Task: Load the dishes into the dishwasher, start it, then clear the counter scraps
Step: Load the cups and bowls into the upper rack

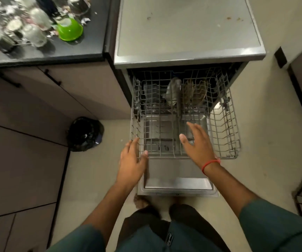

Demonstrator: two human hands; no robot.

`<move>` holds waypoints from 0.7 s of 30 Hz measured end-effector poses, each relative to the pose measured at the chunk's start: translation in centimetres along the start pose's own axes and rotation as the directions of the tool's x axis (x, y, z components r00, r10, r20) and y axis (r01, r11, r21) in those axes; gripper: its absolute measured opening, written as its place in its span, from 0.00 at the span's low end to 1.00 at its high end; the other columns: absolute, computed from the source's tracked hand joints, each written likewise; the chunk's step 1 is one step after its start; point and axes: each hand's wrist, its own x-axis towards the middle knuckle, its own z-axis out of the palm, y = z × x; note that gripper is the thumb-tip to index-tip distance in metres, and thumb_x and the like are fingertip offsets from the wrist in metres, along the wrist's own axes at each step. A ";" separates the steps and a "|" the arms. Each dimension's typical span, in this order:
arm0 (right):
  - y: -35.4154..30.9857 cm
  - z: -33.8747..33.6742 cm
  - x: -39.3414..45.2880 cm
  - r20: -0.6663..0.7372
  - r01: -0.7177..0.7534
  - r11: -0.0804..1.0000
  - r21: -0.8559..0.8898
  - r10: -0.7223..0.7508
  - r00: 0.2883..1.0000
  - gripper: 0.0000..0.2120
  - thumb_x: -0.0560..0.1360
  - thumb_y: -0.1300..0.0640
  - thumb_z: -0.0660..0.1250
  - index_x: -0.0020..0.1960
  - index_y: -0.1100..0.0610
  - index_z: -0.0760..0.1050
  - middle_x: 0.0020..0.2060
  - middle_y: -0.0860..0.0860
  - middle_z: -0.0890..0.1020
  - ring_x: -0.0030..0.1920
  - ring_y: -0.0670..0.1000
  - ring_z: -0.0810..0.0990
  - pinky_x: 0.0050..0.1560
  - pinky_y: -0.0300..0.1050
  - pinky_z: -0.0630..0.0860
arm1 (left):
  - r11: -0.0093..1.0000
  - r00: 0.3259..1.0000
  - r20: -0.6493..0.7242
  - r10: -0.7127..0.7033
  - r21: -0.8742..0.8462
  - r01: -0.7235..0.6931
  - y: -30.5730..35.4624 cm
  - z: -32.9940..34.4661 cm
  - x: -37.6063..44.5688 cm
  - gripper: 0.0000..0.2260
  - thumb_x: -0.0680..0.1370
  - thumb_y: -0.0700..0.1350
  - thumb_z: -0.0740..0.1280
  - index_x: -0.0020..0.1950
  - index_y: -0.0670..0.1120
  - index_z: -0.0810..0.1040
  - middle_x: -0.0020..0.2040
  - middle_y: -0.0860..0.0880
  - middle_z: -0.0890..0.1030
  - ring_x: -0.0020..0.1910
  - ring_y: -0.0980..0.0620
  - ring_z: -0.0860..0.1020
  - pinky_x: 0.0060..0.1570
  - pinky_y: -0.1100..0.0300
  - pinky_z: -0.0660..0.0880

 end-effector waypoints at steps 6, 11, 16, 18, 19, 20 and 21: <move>-8.8 1.8 0.7 -0.010 0.113 0.992 0.057 -0.112 0.994 0.28 0.82 0.40 0.60 0.79 0.46 0.59 0.80 0.50 0.56 0.80 0.51 0.54 0.78 0.52 0.55 | 0.998 0.993 -0.109 0.037 -0.040 -0.042 0.4 -6.2 0.9 0.29 0.84 0.57 0.62 0.82 0.52 0.58 0.81 0.47 0.61 0.81 0.48 0.57 0.79 0.45 0.59; -15.3 6.1 0.1 -0.020 0.187 0.981 0.050 -0.186 0.982 0.29 0.82 0.40 0.59 0.79 0.48 0.60 0.80 0.51 0.58 0.80 0.51 0.55 0.78 0.54 0.56 | 0.991 0.984 -0.167 0.054 -0.109 -0.073 -2.2 -11.5 1.3 0.29 0.84 0.55 0.62 0.83 0.50 0.59 0.82 0.47 0.59 0.81 0.50 0.57 0.79 0.51 0.58; -23.1 12.2 -2.2 -0.016 0.201 0.977 0.076 -0.200 0.980 0.29 0.82 0.41 0.60 0.79 0.48 0.60 0.80 0.51 0.58 0.80 0.50 0.53 0.78 0.49 0.53 | 0.981 0.981 -0.184 0.057 -0.173 -0.089 -7.2 -18.4 1.3 0.29 0.84 0.55 0.63 0.83 0.51 0.58 0.81 0.48 0.60 0.80 0.50 0.58 0.78 0.50 0.60; -26.6 14.9 -2.8 -0.021 0.212 0.973 0.094 -0.211 0.977 0.28 0.82 0.41 0.60 0.79 0.48 0.60 0.80 0.51 0.58 0.80 0.49 0.54 0.78 0.48 0.53 | 0.976 0.984 -0.170 0.056 -0.200 -0.090 -9.4 -21.6 1.7 0.30 0.84 0.56 0.63 0.83 0.52 0.58 0.82 0.47 0.60 0.81 0.51 0.58 0.78 0.51 0.59; -27.9 15.9 -2.9 -0.016 0.214 0.971 0.102 -0.214 0.977 0.28 0.82 0.41 0.60 0.79 0.47 0.60 0.80 0.50 0.58 0.80 0.49 0.54 0.78 0.48 0.53 | 0.974 0.986 -0.160 0.049 -0.212 -0.083 -10.3 -22.9 1.9 0.30 0.84 0.56 0.63 0.83 0.52 0.57 0.82 0.48 0.59 0.81 0.51 0.58 0.78 0.52 0.59; -29.6 17.2 -3.1 -0.012 0.222 0.969 0.105 -0.222 0.975 0.28 0.82 0.41 0.60 0.79 0.47 0.61 0.80 0.50 0.58 0.80 0.48 0.54 0.78 0.48 0.54 | 0.971 0.987 -0.155 0.044 -0.226 -0.079 -11.4 -24.6 2.2 0.30 0.84 0.56 0.63 0.83 0.52 0.57 0.82 0.48 0.59 0.81 0.51 0.57 0.77 0.54 0.58; -31.1 18.2 -3.1 -0.009 0.231 0.967 0.107 -0.231 0.973 0.28 0.81 0.41 0.60 0.79 0.47 0.61 0.80 0.50 0.59 0.80 0.48 0.54 0.78 0.48 0.54 | 0.969 0.988 -0.149 0.038 -0.236 -0.073 -12.3 -26.0 2.4 0.30 0.84 0.56 0.63 0.83 0.52 0.57 0.82 0.48 0.59 0.81 0.51 0.58 0.76 0.55 0.58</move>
